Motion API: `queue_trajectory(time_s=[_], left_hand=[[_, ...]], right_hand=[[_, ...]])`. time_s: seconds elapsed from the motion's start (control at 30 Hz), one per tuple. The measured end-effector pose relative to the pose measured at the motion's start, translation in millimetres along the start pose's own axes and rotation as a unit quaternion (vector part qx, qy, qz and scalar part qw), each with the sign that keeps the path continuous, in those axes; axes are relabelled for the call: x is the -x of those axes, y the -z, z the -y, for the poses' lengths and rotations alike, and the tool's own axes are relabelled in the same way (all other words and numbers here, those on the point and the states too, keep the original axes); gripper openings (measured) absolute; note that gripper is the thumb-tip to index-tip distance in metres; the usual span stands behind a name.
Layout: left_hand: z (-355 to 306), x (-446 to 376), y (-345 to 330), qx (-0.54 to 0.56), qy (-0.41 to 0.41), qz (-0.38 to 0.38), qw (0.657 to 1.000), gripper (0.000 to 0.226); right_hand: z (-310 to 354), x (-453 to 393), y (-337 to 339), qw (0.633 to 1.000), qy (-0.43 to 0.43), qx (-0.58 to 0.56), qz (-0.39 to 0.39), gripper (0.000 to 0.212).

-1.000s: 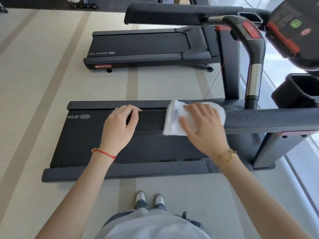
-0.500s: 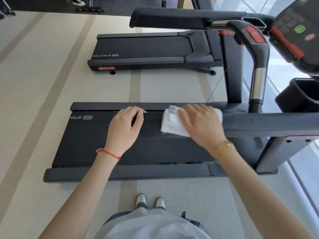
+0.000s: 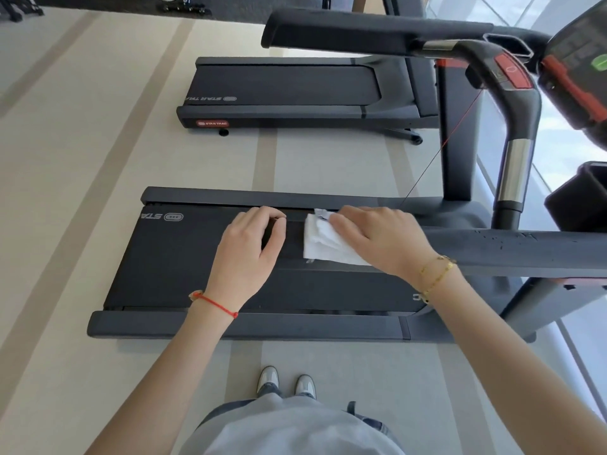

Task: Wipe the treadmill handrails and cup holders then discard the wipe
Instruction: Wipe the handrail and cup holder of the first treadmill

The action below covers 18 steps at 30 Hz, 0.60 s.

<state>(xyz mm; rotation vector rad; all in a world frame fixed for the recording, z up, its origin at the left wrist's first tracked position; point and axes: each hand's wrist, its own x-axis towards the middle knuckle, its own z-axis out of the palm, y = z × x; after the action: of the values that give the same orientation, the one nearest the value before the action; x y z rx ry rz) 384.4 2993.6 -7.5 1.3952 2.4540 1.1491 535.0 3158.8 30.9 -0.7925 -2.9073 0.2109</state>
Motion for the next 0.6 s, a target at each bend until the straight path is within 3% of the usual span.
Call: queue_trajectory(time_s=[0.13, 0.27, 0.47, 0.6], left_hand=[[-1, 1, 1, 0.003, 0.002, 0.009, 1.0, 0.028], [-1, -1, 0, -0.008, -0.002, 0.004, 1.0, 0.029], [2, -1, -1, -0.008, 0.001, 0.002, 1.0, 0.026], [0, 0, 1, 0.001, -0.002, 0.0, 1.0, 0.026]], right_hand=[[-10, -3, 5, 0.999, -0.043, 0.012, 0.024, 0.042], [25, -26, -3, 0.999, 0.015, 0.006, 0.048, 0.044], [19, -12, -5, 1.0, 0.023, -0.007, -0.01, 0.047], [-10, 2, 1, 0.998, -0.049, 0.012, -0.023, 0.049]])
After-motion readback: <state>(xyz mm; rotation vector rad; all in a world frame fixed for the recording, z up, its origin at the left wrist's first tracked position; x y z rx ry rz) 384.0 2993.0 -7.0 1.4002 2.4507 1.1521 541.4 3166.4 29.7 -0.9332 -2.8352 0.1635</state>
